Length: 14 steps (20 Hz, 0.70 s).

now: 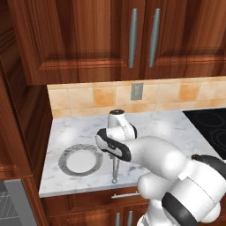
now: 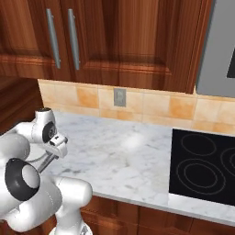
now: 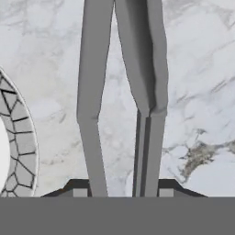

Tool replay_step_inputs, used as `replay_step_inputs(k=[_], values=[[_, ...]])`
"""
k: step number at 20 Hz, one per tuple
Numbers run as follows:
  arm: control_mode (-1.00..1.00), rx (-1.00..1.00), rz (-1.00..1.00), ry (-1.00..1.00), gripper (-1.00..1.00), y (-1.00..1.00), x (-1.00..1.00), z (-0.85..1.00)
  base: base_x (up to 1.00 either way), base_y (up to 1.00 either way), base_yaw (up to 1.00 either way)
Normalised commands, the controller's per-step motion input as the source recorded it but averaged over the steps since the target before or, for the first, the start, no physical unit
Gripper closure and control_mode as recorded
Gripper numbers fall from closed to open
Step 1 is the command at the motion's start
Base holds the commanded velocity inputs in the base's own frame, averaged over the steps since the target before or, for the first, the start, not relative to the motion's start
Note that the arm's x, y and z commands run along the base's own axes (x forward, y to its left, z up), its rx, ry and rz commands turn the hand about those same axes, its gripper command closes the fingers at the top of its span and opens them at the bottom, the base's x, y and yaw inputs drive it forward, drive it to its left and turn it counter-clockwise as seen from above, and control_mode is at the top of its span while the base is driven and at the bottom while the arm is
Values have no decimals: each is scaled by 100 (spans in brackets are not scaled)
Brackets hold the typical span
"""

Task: Pick up the tongs from the counter and place them near the plate next to the oven.

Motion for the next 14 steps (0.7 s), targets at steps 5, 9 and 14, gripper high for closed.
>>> replay_step_inputs(k=[5, 9, 14], values=[[-100, -16, 0, 16, 100, 48, 55, -26, 0, 0, 0], [-100, -1, 8, 1, 100, 0, 29, -27, 0, 0, 0], [-100, 0, 15, -7, 100, -18, 0, -20, 0, 0, 0]])
